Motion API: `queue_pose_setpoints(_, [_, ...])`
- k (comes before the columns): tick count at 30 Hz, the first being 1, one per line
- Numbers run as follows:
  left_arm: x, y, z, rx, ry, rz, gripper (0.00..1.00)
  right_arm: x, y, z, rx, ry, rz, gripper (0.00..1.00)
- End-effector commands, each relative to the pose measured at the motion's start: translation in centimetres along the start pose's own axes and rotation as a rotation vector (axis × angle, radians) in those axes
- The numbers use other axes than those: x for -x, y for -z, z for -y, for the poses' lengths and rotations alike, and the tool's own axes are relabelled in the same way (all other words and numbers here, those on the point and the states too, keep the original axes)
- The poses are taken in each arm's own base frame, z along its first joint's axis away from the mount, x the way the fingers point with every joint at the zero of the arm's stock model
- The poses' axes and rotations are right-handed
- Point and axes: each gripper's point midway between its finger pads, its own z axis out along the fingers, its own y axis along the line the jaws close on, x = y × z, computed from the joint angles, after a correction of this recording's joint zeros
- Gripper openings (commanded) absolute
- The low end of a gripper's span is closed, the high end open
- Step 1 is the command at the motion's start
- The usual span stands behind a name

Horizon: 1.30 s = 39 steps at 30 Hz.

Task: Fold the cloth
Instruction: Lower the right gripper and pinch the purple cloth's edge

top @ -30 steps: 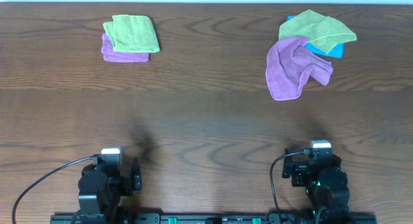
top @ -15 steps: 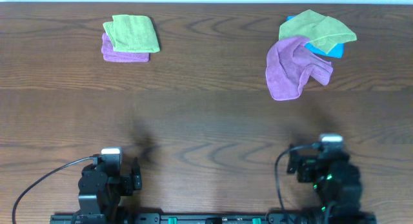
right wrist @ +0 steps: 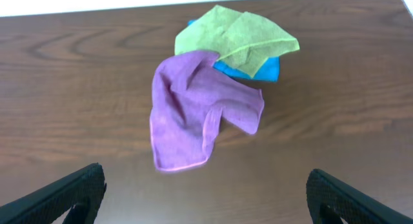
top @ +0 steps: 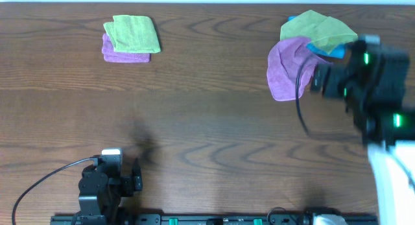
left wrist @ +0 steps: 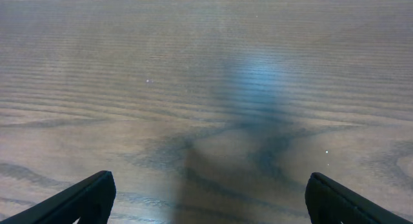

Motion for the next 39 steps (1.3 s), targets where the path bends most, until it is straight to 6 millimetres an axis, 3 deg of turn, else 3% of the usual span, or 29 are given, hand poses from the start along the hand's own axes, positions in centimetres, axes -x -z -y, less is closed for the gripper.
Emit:
queue_pose_setpoints(1, [-1.1, -0.1, -0.1, 0.006, -0.022, -0.040, 0.95, 1.9, -3.3, 0.2, 0.000, 0.002, -0.050, 0.99])
queue_pose_setpoints(5, [-1.1, -0.1, -0.1, 0.006, -0.022, -0.040, 0.95, 3.0, -8.2, 0.0, 0.023, -0.012, -0.113, 0.99])
queue_pose_setpoints(8, [-1.1, -0.1, -0.1, 0.006, -0.022, -0.040, 0.95, 2.9, -10.7, -0.6, 0.046, -0.014, -0.137, 1.00])
queue_pose_setpoints(13, [-1.1, -0.1, -0.1, 0.006, -0.022, -0.040, 0.95, 2.7, -12.5, -1.0, 0.059, -0.009, -0.140, 0.99])
queue_pose_setpoints(17, [-1.1, -0.1, -0.1, 0.006, -0.022, -0.040, 0.95, 3.2, -13.5, 0.1, 0.004, -0.025, -0.114, 0.99])
queue_pose_setpoints(20, [-1.1, -0.1, -0.1, 0.006, -0.022, -0.040, 0.95, 2.2, -15.3, 0.3, -0.002, -0.044, -0.145, 0.99])
queue_pose_setpoints(24, [-1.1, -0.1, -0.1, 0.006, -0.022, -0.040, 0.95, -0.2, -19.5, 0.7, -0.014, -0.049, -0.216, 0.95])
queue_pose_setpoints(30, [-1.1, -0.1, -0.1, 0.006, -0.022, -0.040, 0.95, -4.0, -23.5, 1.2, -0.047, -0.085, -0.316, 0.93])
queue_pose_setpoints(33, [-1.1, -0.1, -0.1, 0.006, -0.022, -0.040, 0.95, -5.1, -24.3, 2.2, -0.111, -0.127, -0.344, 0.91])
queue_pose_setpoints(39, [-1.1, -0.1, -0.1, 0.006, -0.022, -0.040, 0.95, -5.6, -24.2, 4.9, -0.219, -0.201, -0.344, 0.94])
